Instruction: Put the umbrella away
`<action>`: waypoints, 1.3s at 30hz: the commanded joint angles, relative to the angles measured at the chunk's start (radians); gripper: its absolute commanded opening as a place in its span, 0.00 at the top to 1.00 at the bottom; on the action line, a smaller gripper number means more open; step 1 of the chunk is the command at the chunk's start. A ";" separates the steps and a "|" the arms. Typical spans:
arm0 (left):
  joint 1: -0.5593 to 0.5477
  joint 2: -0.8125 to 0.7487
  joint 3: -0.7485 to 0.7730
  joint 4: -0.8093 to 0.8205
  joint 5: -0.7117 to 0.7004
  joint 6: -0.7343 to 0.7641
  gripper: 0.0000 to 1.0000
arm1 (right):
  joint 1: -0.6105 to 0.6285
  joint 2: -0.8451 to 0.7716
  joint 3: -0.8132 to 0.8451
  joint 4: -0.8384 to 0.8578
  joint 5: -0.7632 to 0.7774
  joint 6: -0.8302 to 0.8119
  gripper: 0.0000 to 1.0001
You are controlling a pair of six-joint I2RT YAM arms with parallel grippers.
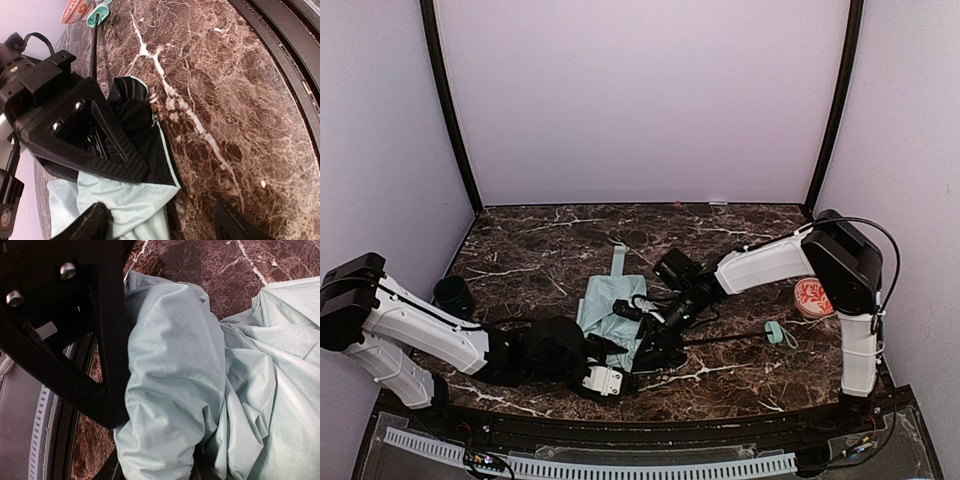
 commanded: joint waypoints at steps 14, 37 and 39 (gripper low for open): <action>0.022 -0.251 -0.145 0.156 0.124 -0.101 0.18 | 0.019 0.018 -0.056 -0.173 0.216 0.304 0.91; 0.047 0.164 0.018 0.042 -0.084 0.009 0.43 | 0.073 -0.051 -0.057 -0.202 0.061 0.245 0.91; 0.056 0.170 0.010 0.099 -0.127 0.000 0.43 | 0.069 -0.037 -0.045 -0.230 0.066 0.225 0.91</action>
